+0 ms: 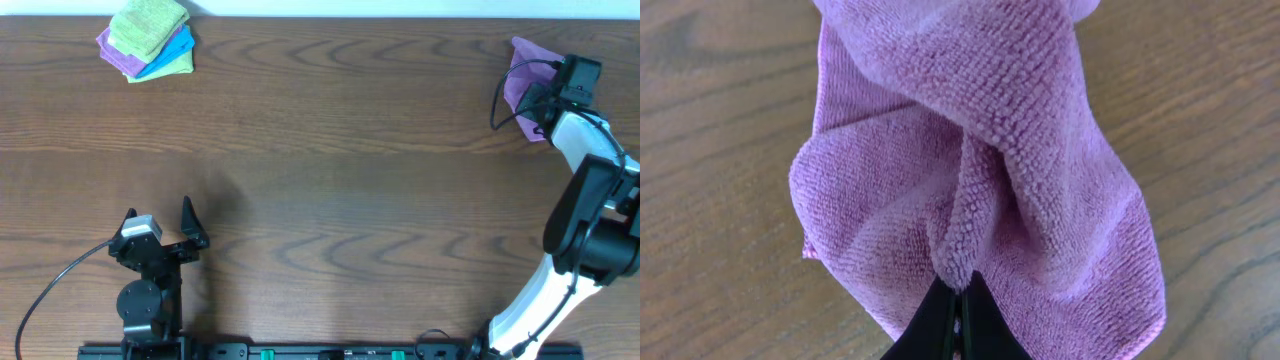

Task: Fold the cloth
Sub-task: 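Reach the right gripper to the crumpled pink cloth and grasp it, then lift the pink cloth with the right gripper and swing it toward center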

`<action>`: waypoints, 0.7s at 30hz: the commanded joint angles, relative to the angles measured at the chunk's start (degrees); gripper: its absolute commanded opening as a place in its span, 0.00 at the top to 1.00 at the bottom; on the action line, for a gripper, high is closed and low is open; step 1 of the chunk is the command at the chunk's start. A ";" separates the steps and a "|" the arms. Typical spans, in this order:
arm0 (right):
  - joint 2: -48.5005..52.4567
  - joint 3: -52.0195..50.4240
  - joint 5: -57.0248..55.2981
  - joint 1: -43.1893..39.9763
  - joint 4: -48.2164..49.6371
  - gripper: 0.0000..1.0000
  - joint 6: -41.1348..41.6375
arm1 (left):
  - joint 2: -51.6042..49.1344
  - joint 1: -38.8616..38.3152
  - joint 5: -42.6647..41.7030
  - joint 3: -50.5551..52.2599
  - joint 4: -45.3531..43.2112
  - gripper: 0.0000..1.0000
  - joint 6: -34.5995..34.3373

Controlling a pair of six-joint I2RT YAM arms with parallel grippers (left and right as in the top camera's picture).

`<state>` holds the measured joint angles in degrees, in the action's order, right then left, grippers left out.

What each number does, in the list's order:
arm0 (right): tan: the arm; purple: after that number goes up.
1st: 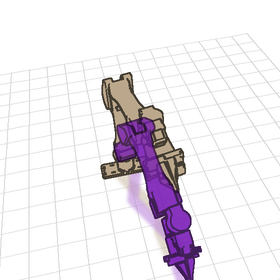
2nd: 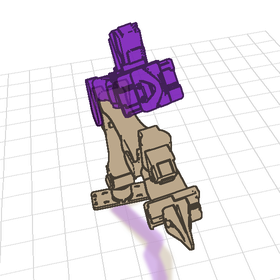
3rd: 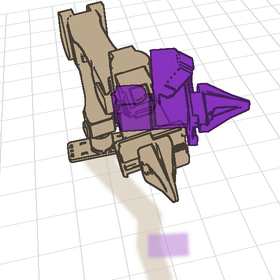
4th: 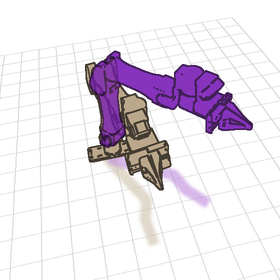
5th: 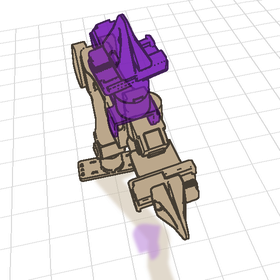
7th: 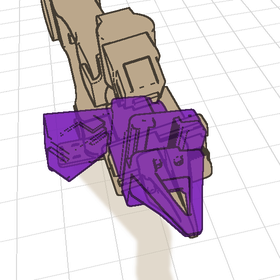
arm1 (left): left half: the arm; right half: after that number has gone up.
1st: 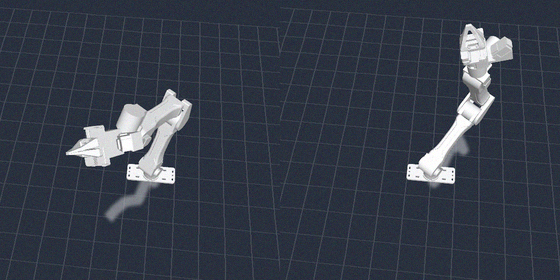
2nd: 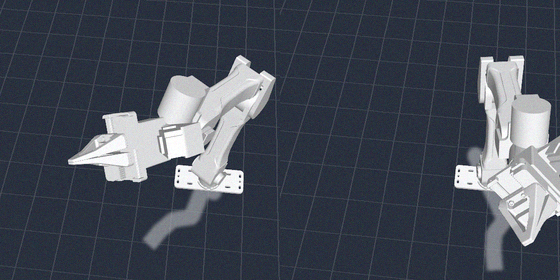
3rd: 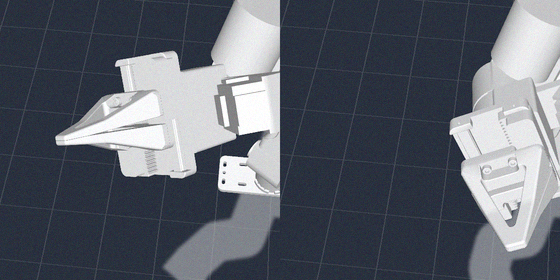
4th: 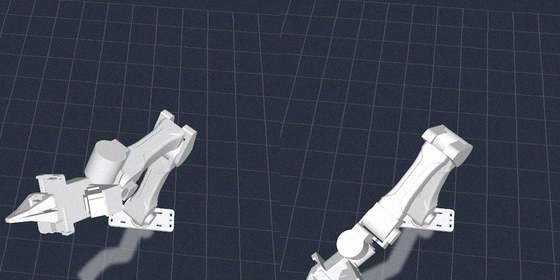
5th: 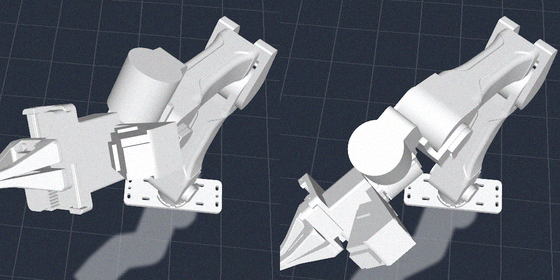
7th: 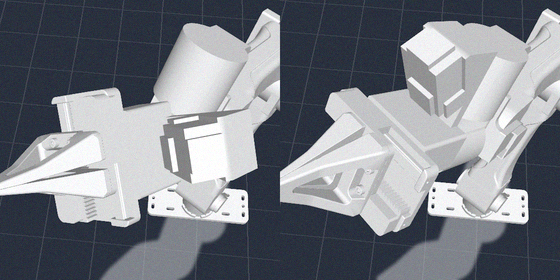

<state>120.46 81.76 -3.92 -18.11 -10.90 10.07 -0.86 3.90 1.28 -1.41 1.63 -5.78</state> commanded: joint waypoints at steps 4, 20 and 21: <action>0.83 8.48 0.79 0.20 -6.58 0.98 0.52 | 0.22 -0.17 0.44 1.03 2.84 0.05 0.00; 0.59 45.24 0.72 11.58 -44.26 0.98 -8.59 | 0.22 -0.17 0.44 1.03 2.84 0.05 0.00; 0.35 47.01 0.74 13.00 -46.07 0.98 -8.94 | 0.22 -0.17 0.44 1.03 2.84 0.05 0.00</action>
<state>121.25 124.64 -3.38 -8.10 -54.78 3.62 -0.89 3.90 1.28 -1.43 1.63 -5.78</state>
